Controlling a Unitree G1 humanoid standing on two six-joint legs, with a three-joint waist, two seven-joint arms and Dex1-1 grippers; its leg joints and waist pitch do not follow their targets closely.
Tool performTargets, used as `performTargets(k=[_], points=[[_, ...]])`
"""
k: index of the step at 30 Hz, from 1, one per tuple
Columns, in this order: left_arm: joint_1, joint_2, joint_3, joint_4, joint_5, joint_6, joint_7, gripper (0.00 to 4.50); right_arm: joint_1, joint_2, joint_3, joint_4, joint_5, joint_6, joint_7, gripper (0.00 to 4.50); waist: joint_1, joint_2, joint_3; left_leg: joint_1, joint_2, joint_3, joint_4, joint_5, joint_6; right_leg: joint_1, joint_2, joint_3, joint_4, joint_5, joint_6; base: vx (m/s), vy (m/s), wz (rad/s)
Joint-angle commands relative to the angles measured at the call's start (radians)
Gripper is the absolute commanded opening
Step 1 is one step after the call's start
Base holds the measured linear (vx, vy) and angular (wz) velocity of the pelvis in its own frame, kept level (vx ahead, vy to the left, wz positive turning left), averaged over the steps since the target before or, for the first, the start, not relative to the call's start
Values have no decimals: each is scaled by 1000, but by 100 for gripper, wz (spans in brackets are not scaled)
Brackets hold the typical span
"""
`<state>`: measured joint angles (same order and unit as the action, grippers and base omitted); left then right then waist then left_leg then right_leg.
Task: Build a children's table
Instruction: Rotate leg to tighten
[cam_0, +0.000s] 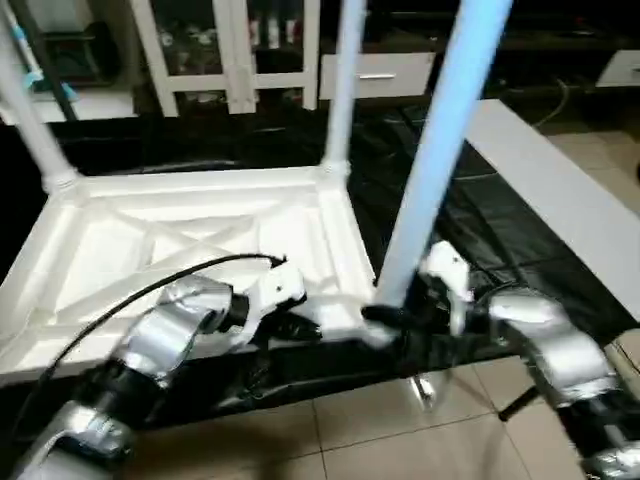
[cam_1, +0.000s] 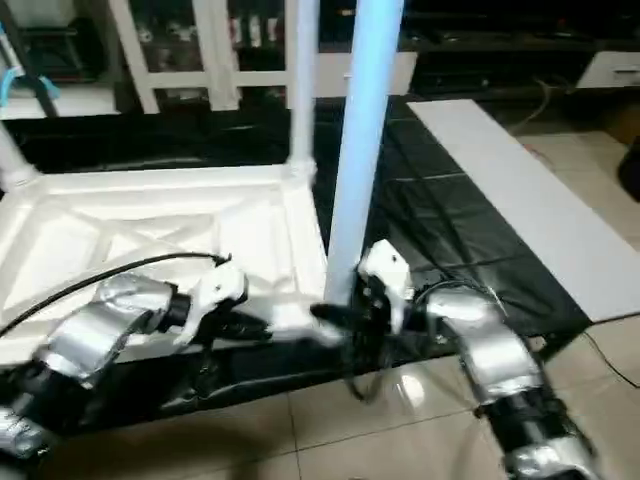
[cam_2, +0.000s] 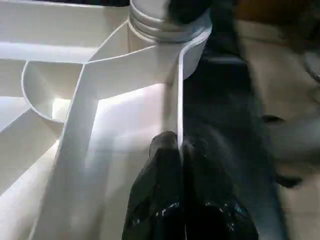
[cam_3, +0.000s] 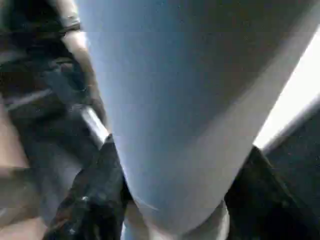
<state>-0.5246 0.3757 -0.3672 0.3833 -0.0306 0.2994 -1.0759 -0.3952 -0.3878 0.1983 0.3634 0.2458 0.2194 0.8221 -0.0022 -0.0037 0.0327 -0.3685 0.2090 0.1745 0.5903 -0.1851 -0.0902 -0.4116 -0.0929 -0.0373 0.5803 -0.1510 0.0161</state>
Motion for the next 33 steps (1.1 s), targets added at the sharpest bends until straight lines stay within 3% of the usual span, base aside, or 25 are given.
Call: performTargets(k=[1, 2, 3, 4, 6, 7, 10, 11, 12, 13, 17, 19, 22, 25, 29, 30, 32, 33], points=[[-23, -21, 0, 13, 11, -18, 40, 0, -4, 2, -27, 75, -52, 46, -123, 221, -10, -3, -51, 8, 1, 1, -77, -366, -4, 37, -19, 11, -75, -431, -163, 0, 0, 0], [-58, -57, 0, 66, 37, -39, 108, 0, -24, 50, -52, 117, -62, 51, -239, 207, -10, -3, -51, 8, 1, 1, -77, -366, -4, 37, -19, 11, -75, -431, -163, 0, 0, 0], [-91, -92, -2, 106, 51, -56, 150, 0, -44, 97, -71, 152, -74, 47, -348, 207, -16, 4, -50, 10, 0, 1, -76, -381, -7, 29, -21, 11, -82, -447, -155, 0, 0, 0], [-110, -113, -4, 129, 57, -65, 171, 0, -56, 126, -82, 172, -81, 44, -412, 205, -22, 0, -51, 8, -2, -3, -77, -385, -16, 31, -20, 8, -83, -460, -147, 0, 0, 0], [-119, -125, -8, 133, 54, -69, 167, 0, -64, 148, -90, 181, -79, 39, -439, 203, -26, -2, -52, 4, -3, -5, -78, -381, -16, 35, -21, 6, -83, -462, -141, 0, 0, 0], [-123, -130, -10, 131, 49, -69, 158, 0, -68, 159, -92, 184, -77, 33, -447, 202, -26, 7, -53, 3, 0, -5, -80, -385, -10, 35, -21, 8, -85, -436, -145, 0, 0, 0], [-124, -129, -15, 127, 47, -74, 146, 0, -71, 170, -98, 182, -71, 18, -445, 202, -26, 5, -55, 4, 2, -3, -79, -384, 1, 35, -19, 9, -79, -380, -168, 0, 0, 0], [-121, -124, -20, 122, 46, -78, 133, 0, -75, 175, -106, 173, -56, -11, -423, 202, -25, 16, -56, 4, 2, -3, -79, -373, 3, 38, -20, 10, -74, -348, -183, 0, 0, 0], [-121, -124, -20, 122, 46, -78, 133, 0, -75, 175, -106, 173, -56, -11, -423, 202, -27, 10, -56, 3, 3, -1, -78, -369, 7, 38, -18, 10, -74, -327, -193, 0, 0, 0], [-113, -114, -23, 123, 50, -88, 117, 0, -71, 181, -127, 134, -17, -54, -353, 257, -26, 11, -57, 3, 3, 0, -78, -363, 11, 39, -18, 10, -71, -304, -204, 0, 0, 0], [-112, -109, -22, 144, 57, -108, 112, 0, -56, 167, -134, 82, 19, -53, -272, 288, -22, 11, -63, 1, 5, 2, -73, -307, 36, 47, -19, 12, -61, -207, -237, 0, 0, 0], [-117, -113, -20, 167, 63, -125, 114, 0, -51, 160, -137, 65, 30, -45, -257, 306, -15, 15, -65, 5, 6, 8, -68, -239, 60, 48, -19, 14, -53, -121, -270, 0, 0, 0], [-129, -114, -21, 202, 72, -167, 112, 0, -32, 148, -138, 22, 36, -24, -252, 324, -6, 15, -65, 5, 6, 8, -67, -200, 73, 53, -17, 13, -48, -87, -273, 0, 0, 0], [-161, -112, -34, 282, 108, -273, 124, 0, 31, 125, -139, -84, 41, 17, -277, 352, 4, 19, -58, 7, 4, 9, -70, -233, 65, 50, -18, 15, -59, -160, -248, 0, 0, 0], [-218, -105, -72, 383, 178, -392, 164, 0, 137, 89, -134, -219, 43, 93, -280, 368, 9, 17, -52, 12, 6, 8, -77, -317, 34, 44, -20, 17, -71, -286, -205, 0, 0, 0], [-247, -103, -93, 427, 211, -440, 187, 0, 187, 69, -125, -272, 45, 120, -266, 368, 9, 31, -51, 14, 5, 6, -79, -346, 25, 41, -20, 16, -80, -332, -186, 0, 0, 0], [-270, -104, -104, 463, 235, -472, 205, 0, 227, 55, -120, -314, 48, 138, -252, 368, 11, 21, -48, 18, 3, 6, -79, -383, 22, 37, -16, 17, -87, -370, -162, 0, 0, 0], [-287, -105, -108, 487, 248, -490, 218, 0, 254, 47, -117, -342, 51, 152, -245, 368, 13, 41, -48, 18, 3, 2, -81, -393, 15, 38, -19, 16, -84, -374, -163, 0, 0, 0]])
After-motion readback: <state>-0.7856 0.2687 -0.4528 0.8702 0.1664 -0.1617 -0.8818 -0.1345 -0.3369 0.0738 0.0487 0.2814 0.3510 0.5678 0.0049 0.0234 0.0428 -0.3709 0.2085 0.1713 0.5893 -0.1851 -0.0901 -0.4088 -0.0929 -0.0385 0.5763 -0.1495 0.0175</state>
